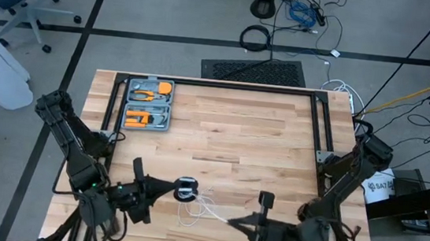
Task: Coil cords
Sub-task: Uncoil the white wire from the spool
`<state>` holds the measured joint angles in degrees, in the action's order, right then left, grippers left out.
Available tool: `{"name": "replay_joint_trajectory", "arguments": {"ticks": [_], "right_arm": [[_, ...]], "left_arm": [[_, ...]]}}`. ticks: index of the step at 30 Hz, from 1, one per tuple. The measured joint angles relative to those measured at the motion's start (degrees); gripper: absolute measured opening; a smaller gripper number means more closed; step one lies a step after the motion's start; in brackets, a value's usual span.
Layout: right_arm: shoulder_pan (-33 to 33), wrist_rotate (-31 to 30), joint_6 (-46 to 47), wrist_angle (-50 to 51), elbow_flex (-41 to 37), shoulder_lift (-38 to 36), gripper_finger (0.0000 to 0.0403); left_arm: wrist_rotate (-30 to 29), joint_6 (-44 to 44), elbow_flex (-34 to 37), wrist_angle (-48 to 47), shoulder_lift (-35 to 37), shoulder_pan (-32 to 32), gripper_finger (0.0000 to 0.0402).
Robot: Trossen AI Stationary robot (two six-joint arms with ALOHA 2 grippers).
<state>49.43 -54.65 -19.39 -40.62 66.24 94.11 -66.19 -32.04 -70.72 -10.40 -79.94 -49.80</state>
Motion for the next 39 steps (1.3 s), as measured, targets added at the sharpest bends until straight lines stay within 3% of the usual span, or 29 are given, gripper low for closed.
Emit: {"name": "replay_joint_trajectory", "arguments": {"ticks": [12, 23, 34, 39], "right_arm": [[-4.8, 14.2, 4.6, -1.5, 0.0, 1.6, 0.0], [-12.7, 23.1, 11.8, -1.6, 0.0, 5.0, 0.0], [-16.6, 23.4, 14.1, -1.0, 0.0, 7.9, 0.0], [-18.5, 23.2, 14.9, -0.7, 0.0, 9.2, 0.0]], "left_arm": [[-10.1, 0.3, 0.0, -0.4, -1.4, 2.9, 0.0002], [-11.0, 0.2, 0.0, 6.8, -2.8, 8.2, 0.0002], [-10.1, 1.7, 0.0, 15.3, -2.8, 8.9, 0.0002], [-5.3, 1.7, 0.0, 18.6, -2.8, 8.8, 0.0002]]}}
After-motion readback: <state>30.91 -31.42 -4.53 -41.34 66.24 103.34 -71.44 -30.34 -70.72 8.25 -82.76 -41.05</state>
